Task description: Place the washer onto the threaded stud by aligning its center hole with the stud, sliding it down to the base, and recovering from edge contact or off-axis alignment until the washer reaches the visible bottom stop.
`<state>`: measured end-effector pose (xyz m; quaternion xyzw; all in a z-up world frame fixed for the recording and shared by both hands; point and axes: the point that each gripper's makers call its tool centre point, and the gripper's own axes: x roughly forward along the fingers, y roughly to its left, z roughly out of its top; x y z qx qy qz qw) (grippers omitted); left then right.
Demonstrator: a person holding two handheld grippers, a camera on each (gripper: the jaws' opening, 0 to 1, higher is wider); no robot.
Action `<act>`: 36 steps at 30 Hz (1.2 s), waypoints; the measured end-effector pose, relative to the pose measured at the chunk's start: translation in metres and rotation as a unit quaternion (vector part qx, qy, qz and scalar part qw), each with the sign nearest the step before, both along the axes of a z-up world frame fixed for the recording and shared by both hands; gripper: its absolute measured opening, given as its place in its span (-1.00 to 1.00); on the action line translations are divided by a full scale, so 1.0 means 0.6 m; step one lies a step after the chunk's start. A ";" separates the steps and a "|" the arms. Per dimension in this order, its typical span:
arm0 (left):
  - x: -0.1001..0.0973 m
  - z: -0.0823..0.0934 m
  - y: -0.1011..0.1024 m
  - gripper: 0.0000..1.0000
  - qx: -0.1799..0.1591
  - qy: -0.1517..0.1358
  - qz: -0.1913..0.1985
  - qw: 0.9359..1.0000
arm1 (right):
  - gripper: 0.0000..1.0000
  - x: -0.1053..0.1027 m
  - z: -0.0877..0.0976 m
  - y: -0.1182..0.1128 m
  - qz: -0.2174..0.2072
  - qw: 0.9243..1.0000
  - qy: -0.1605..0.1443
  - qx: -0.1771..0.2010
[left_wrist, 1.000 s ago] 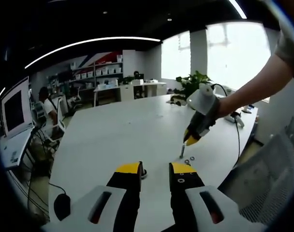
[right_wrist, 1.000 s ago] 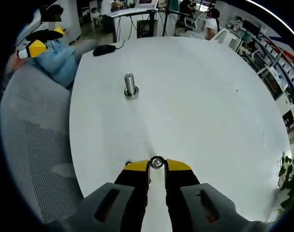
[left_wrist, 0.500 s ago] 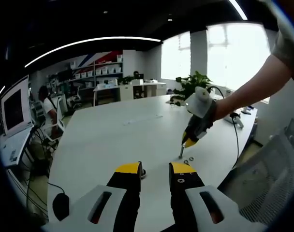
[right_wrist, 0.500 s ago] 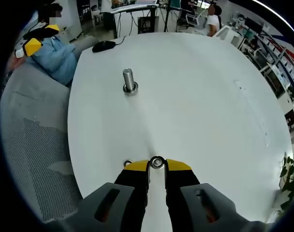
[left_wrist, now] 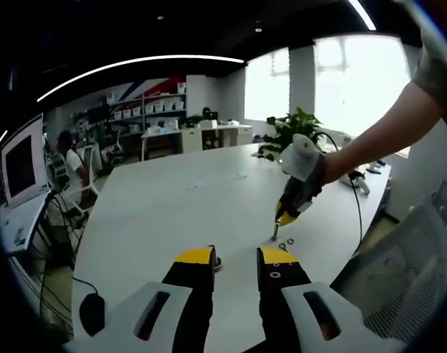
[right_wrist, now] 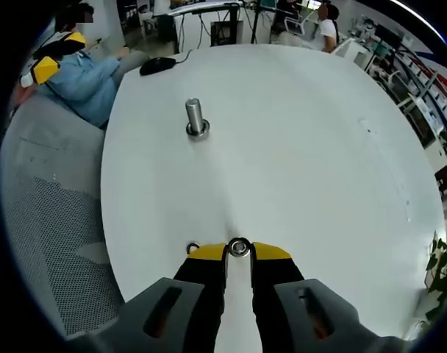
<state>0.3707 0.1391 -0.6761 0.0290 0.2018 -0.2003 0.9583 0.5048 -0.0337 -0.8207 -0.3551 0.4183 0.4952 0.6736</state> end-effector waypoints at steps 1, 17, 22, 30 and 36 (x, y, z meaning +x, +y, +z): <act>0.000 0.000 0.000 -0.59 0.000 0.000 0.000 1.000 | -0.73 0.000 -0.001 0.000 0.000 1.000 0.000 -0.002; 0.000 0.000 0.003 -0.59 0.000 -0.001 0.004 1.000 | -0.69 0.003 -0.007 -0.004 -0.020 1.000 0.011 -0.001; 0.000 0.000 0.002 -0.59 0.000 0.000 0.004 1.000 | -0.67 0.001 -0.007 -0.005 -0.021 1.000 0.015 0.002; 0.001 -0.001 0.003 -0.59 0.001 0.000 0.004 1.000 | -0.66 -0.001 -0.005 -0.004 -0.022 1.000 0.015 0.004; 0.001 -0.001 0.004 -0.59 0.002 0.001 0.005 1.000 | -0.66 -0.002 -0.007 -0.012 -0.025 1.000 0.016 0.002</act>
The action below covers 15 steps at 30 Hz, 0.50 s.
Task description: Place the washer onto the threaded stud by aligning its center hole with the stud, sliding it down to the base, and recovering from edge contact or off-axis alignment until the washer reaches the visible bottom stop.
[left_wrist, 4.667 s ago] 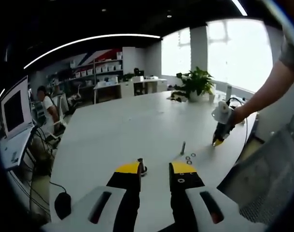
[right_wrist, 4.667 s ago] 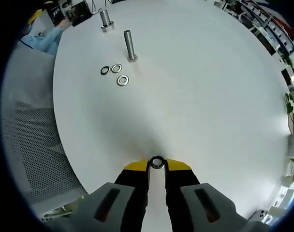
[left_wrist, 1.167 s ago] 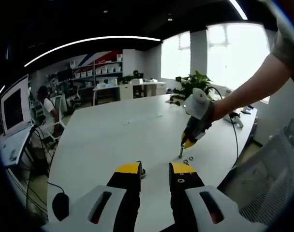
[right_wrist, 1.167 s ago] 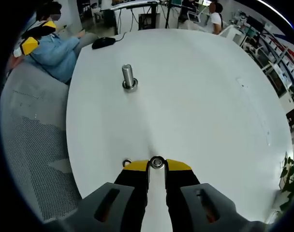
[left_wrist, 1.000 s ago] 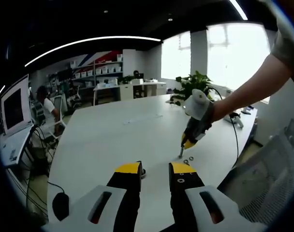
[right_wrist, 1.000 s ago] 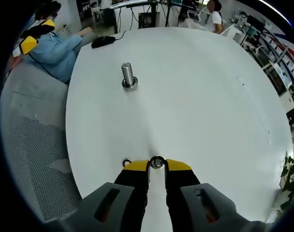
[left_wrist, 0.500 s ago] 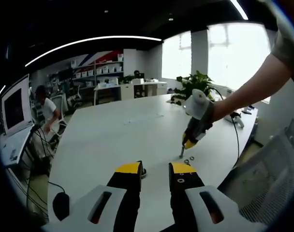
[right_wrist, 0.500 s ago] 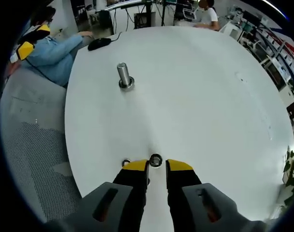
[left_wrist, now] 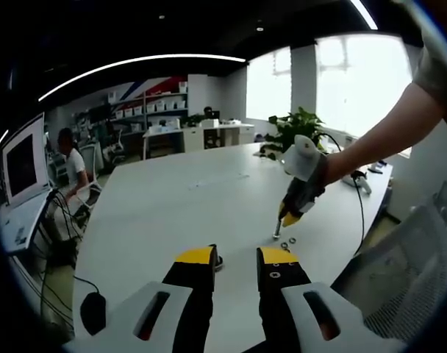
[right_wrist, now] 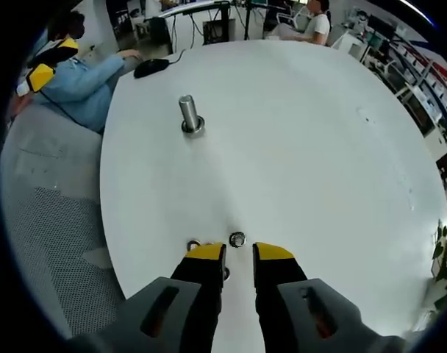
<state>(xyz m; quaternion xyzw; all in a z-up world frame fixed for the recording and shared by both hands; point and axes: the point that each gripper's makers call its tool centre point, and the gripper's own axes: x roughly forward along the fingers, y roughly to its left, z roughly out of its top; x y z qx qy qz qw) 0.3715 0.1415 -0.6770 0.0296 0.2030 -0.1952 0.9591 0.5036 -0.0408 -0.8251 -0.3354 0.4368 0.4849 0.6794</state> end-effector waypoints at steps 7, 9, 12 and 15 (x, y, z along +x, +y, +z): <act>0.001 0.002 0.002 -0.59 -0.002 -0.002 0.002 1.000 | -0.66 -0.007 -0.010 -0.009 -0.002 1.000 0.006 -0.005; 0.001 0.003 0.002 -0.59 -0.002 -0.003 0.002 1.000 | -0.66 -0.009 -0.013 -0.012 -0.002 1.000 0.008 -0.007; 0.002 0.004 0.003 -0.59 -0.002 -0.005 0.004 1.000 | -0.66 -0.011 -0.018 -0.021 -0.004 1.000 0.011 -0.013; 0.002 0.007 0.004 -0.59 -0.004 -0.008 0.006 1.000 | -0.66 -0.012 -0.017 -0.027 -0.007 1.000 0.010 -0.015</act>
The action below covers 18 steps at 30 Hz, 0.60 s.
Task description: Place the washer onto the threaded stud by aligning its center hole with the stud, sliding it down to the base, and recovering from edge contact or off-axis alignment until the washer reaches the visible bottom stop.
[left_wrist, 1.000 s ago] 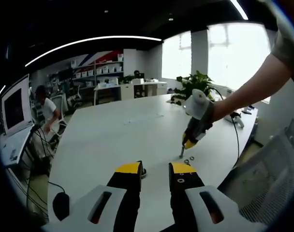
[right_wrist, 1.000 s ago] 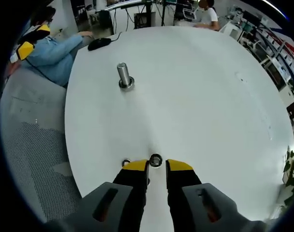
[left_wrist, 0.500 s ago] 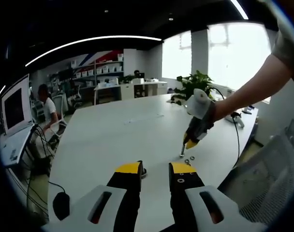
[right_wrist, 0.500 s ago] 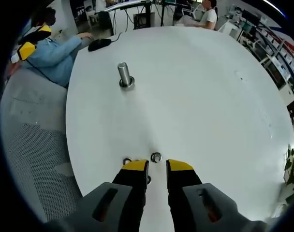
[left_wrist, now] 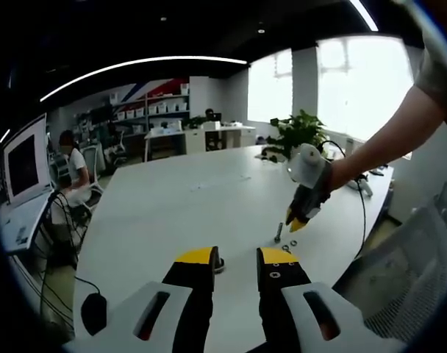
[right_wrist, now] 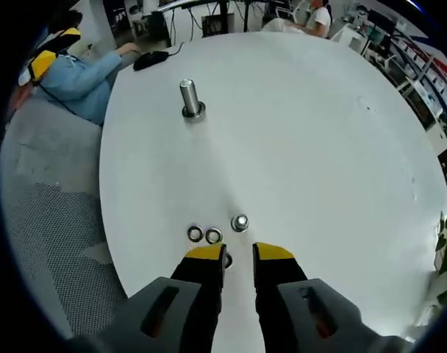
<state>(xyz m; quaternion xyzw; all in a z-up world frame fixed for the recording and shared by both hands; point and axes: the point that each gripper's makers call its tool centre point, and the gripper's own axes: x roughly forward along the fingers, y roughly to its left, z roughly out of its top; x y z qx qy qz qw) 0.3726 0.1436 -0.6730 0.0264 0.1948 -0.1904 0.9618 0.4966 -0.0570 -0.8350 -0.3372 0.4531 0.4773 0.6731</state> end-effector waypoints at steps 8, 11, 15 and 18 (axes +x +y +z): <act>0.000 0.002 0.000 -0.59 -0.001 -0.002 0.000 1.000 | -0.66 -0.004 -0.008 -0.011 -0.004 1.000 0.005 -0.006; 0.000 0.003 0.001 -0.58 -0.003 -0.004 0.002 1.000 | -0.66 -0.006 -0.010 -0.013 -0.005 1.000 0.006 -0.006; 0.000 0.002 0.001 -0.58 -0.002 -0.003 0.001 1.000 | -0.66 -0.009 -0.016 -0.016 -0.004 1.000 0.009 -0.009; 0.000 0.002 0.000 -0.58 -0.003 -0.002 0.001 1.000 | -0.66 -0.012 -0.019 -0.018 -0.005 1.000 0.012 -0.010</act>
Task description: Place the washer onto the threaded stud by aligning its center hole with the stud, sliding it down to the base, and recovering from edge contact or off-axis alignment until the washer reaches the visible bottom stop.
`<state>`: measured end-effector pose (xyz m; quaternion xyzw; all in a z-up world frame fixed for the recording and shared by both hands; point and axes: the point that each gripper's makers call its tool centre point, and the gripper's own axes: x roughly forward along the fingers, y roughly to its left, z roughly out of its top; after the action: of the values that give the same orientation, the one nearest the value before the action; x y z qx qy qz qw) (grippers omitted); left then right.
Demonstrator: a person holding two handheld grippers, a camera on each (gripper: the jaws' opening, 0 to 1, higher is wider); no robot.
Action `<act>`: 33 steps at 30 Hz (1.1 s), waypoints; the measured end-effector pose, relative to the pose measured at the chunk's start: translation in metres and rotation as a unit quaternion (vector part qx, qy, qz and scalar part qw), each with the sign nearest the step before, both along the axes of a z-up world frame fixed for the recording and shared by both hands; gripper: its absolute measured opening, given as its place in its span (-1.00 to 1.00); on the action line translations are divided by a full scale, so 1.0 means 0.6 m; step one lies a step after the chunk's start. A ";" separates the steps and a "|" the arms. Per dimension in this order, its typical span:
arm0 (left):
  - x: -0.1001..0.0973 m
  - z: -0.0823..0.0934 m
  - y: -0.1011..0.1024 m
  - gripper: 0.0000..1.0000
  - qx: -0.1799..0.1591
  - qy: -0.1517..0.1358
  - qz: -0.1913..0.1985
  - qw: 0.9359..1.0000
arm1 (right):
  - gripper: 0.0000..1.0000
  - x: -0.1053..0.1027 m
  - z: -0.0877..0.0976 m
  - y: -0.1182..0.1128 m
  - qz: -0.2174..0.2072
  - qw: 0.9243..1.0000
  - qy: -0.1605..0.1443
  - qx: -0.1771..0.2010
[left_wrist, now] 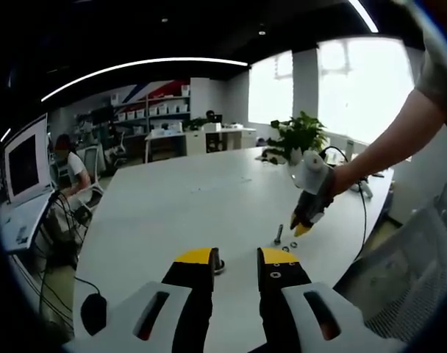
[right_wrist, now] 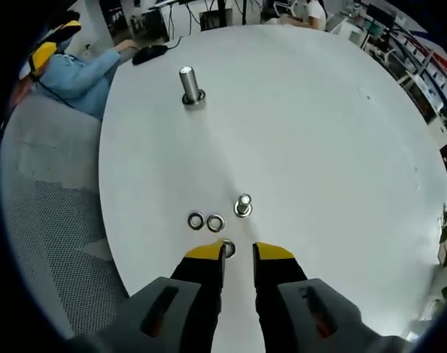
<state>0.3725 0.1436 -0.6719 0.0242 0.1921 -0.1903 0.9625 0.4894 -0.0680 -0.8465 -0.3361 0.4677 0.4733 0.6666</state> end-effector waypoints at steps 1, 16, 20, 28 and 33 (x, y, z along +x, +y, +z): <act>0.000 0.000 0.000 -0.58 0.000 0.000 0.000 1.000 | -0.65 -0.001 -0.001 -0.001 0.000 1.000 0.000 -0.001; 0.000 0.000 -0.002 -0.57 -0.004 0.001 -0.002 1.000 | -0.62 -0.011 -0.011 -0.007 -0.005 1.000 0.010 0.000; -0.001 -0.001 -0.004 -0.57 -0.001 0.002 -0.005 1.000 | -0.62 -0.013 -0.015 -0.010 -0.005 1.000 0.010 -0.001; -0.001 -0.001 -0.005 -0.57 -0.004 0.002 -0.005 1.000 | -0.62 -0.024 -0.028 -0.016 -0.008 1.000 0.015 -0.006; -0.002 -0.003 -0.007 -0.57 -0.002 0.005 -0.009 1.000 | -0.62 -0.030 -0.038 -0.013 -0.005 1.000 0.015 -0.011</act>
<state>0.3716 0.1395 -0.6737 0.0231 0.1960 -0.1994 0.9598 0.4717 -0.0761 -0.8692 -0.3336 0.4846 0.4695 0.6584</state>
